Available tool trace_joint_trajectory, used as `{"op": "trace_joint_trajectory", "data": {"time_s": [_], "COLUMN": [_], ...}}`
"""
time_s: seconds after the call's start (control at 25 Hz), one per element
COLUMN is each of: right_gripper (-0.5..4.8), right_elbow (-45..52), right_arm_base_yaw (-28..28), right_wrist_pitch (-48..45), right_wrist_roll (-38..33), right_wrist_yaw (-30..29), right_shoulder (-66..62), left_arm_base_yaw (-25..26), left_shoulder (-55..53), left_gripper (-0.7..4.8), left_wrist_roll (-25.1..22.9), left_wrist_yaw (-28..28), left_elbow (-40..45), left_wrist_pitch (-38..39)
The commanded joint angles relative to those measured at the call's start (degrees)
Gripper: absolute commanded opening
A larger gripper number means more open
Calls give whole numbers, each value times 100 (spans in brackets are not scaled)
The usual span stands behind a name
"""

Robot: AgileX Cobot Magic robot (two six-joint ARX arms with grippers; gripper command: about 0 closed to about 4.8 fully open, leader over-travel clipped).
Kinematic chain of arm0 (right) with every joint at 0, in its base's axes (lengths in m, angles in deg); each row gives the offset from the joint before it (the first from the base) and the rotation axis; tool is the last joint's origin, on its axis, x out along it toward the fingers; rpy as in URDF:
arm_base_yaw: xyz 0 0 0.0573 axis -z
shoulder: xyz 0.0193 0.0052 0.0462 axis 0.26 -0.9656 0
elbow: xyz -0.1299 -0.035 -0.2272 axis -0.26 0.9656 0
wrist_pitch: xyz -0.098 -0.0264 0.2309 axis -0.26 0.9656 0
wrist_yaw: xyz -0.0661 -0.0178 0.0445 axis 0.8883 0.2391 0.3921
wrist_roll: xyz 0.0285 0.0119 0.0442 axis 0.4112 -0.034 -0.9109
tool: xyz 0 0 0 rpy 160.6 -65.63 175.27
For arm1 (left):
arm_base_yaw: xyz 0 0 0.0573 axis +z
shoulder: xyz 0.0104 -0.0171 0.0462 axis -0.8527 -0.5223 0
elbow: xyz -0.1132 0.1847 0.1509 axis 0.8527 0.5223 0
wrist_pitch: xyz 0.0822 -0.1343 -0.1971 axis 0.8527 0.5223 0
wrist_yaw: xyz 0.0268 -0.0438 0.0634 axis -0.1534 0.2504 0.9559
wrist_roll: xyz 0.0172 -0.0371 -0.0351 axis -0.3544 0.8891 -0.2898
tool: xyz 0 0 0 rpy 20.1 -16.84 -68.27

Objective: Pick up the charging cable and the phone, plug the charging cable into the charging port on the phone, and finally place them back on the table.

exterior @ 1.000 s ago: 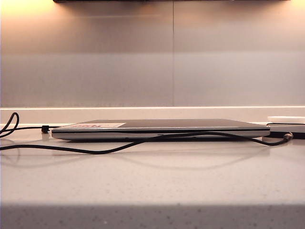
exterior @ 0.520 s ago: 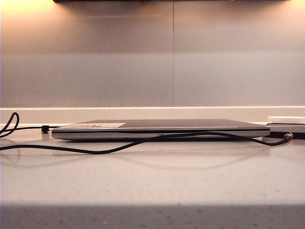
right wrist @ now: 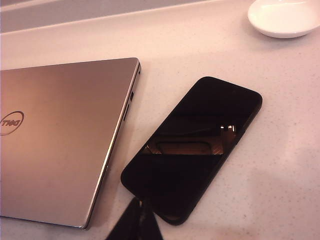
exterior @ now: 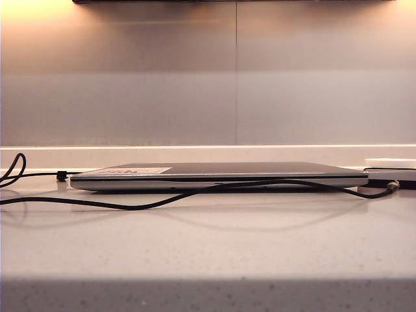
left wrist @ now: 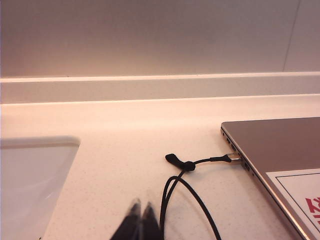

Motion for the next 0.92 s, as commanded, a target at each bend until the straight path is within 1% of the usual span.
{"op": "trace_joint_trajectory", "data": {"time_s": [0.04, 0.4, 0.44, 0.52, 0.6, 0.68, 0.76, 0.8, 0.92], "right_gripper": [-1, -1, -1, -1, -1, -1, -1, -1, -1], "right_elbow": [-13, -7, 4, 142, 332, 654, 1172, 1373, 1886], "right_arm_base_yaw": [-7, -4, 0, 0, -9, -17, -15, -17, -20], "right_wrist_pitch": [-103, -122, -168, -439, -745, -1235, -1937, -2138, -2361], "right_wrist_roll": [9, 11, 39, 44, 50, 66, 321, 328, 343], "right_wrist_yaw": [-4, -2, 77, 756, 1259, 1412, 1456, 1554, 1563], "right_shoulder": [15, 17, 28, 243, 428, 706, 1174, 1375, 1974], "left_arm_base_yaw": [-4, -4, -4, -4, -4, -4, -4, -4, -4], "left_shoulder": [-4, -4, -4, -4, -4, -4, -4, -4, -4], "left_gripper": [-6, -6, -6, -6, -6, -6, -6, -6, -6], "left_wrist_roll": [-24, -24, -24, -24, -24, -24, -24, -24, -24], "left_wrist_yaw": [-17, -17, -17, -17, -17, -17, -17, -17, -17], "left_elbow": [-26, -26, -26, -26, -26, -26, -26, -26, -26], "left_wrist_pitch": [-74, -74, -74, -74, -74, -74, -74, -74, -74]}}
